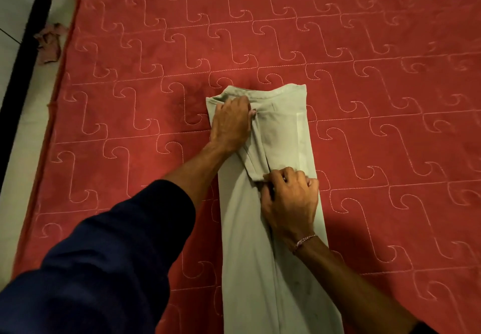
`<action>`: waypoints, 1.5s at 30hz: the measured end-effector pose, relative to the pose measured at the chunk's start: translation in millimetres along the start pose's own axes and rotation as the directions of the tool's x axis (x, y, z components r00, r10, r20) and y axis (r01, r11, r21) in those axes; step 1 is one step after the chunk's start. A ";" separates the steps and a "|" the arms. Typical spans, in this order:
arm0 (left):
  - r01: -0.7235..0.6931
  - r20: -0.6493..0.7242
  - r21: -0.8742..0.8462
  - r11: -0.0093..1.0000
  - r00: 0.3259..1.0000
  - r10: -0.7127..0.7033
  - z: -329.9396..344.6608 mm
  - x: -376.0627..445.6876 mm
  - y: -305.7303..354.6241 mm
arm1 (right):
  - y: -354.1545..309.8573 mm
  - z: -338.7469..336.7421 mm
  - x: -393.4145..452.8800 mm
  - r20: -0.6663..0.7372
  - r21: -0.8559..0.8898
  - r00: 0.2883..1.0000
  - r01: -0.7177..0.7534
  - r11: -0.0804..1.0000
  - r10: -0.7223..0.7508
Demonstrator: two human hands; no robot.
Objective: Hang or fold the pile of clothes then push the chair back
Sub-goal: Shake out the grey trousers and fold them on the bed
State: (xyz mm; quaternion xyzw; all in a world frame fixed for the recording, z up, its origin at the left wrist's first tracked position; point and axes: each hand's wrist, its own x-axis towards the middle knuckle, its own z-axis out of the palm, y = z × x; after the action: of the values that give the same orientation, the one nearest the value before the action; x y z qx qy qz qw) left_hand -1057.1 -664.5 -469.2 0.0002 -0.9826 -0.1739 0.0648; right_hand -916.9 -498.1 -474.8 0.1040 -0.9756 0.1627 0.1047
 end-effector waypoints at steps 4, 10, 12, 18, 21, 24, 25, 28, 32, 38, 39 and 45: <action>-0.043 -0.060 0.087 0.995 0.997 0.048 4.4 -7.4 -2.7 | 0.0 -3.6 -0.7 -0.006 -0.042 1.000 0.022 0.999 -0.022; -0.242 -0.269 0.231 0.942 0.915 0.301 3.8 -22.5 -6.7 | -1.6 -7.6 0.7 0.016 0.067 0.994 0.103 0.992 -0.104; -0.385 -0.146 0.246 0.890 0.892 0.427 4.9 -37.0 -5.6 | -0.5 -2.6 -1.8 0.123 0.085 0.976 0.171 0.981 -0.181; -0.329 0.187 0.177 0.928 0.936 0.297 4.6 -76.2 1.7 | 0.9 -2.6 -7.7 0.459 0.018 0.875 0.164 0.986 -0.154; -0.274 0.343 0.205 0.940 0.919 0.193 -1.7 -92.9 10.7 | -5.4 -21.9 -14.0 0.442 0.015 0.891 0.107 0.994 -0.102; -0.234 0.430 0.214 0.948 0.894 0.124 -7.4 -118.1 17.5 | -2.8 -36.9 -39.3 0.402 0.067 0.915 0.009 0.998 -0.035; -0.236 0.441 0.204 0.950 0.889 0.126 -9.9 -128.8 20.8 | 0.0 -39.6 -50.0 0.400 0.071 0.916 -0.020 0.997 -0.010; -0.260 0.431 0.162 0.952 0.886 0.168 -15.5 -170.7 37.5 | 7.7 -47.8 -89.5 0.454 0.043 0.890 -0.058 0.997 0.033; -0.295 0.433 0.149 0.944 0.878 0.206 -18.0 -231.3 65.8 | 9.6 -63.1 -149.4 0.547 -0.023 0.837 0.004 1.000 0.009; -0.232 0.456 0.136 0.963 0.878 0.148 -15.0 -321.1 94.0 | 12.1 -82.3 -215.1 0.620 -0.075 0.785 0.069 0.995 -0.008; -0.221 0.456 0.149 0.964 0.880 0.131 -15.9 -336.3 98.1 | 13.3 -84.1 -227.1 0.616 -0.078 0.788 0.085 0.993 -0.019; -0.177 0.508 0.110 0.978 0.856 0.097 -19.5 -411.8 126.6 | 21.4 -92.4 -302.8 0.580 -0.074 0.810 0.164 0.984 -0.092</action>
State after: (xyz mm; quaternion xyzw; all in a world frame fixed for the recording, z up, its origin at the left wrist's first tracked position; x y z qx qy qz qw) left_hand -643.4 -542.9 -460.2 -0.1101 -0.9736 -0.0873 -0.1798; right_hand -616.6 -395.9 -467.7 0.2072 -0.9604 0.0573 -0.1771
